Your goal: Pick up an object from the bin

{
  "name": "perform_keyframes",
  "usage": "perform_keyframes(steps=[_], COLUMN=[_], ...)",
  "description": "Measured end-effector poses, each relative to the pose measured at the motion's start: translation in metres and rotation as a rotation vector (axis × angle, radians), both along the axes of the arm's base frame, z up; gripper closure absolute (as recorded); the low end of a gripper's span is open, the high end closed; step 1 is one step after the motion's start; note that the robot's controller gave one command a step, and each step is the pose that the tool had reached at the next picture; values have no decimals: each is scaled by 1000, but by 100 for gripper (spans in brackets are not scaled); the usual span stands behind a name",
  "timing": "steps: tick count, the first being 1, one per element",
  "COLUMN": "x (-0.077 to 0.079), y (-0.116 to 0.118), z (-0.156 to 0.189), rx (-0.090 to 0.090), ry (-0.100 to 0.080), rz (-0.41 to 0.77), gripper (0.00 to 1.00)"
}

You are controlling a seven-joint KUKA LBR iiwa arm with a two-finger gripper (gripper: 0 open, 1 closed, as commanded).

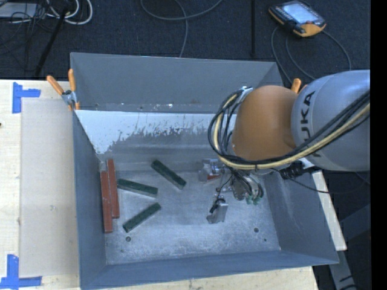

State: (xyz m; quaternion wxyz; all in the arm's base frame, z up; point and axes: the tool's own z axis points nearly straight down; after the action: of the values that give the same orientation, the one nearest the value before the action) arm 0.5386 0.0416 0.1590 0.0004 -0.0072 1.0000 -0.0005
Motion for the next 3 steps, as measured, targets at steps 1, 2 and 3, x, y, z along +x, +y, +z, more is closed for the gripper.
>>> perform_keyframes(steps=[1,2,3], x=[41,50,64], y=[9,17,70], z=[-26,-32,-57], rx=[4,0,1], ry=[-3,1,-6], rz=[163,245,0], gripper=[0,0,0])
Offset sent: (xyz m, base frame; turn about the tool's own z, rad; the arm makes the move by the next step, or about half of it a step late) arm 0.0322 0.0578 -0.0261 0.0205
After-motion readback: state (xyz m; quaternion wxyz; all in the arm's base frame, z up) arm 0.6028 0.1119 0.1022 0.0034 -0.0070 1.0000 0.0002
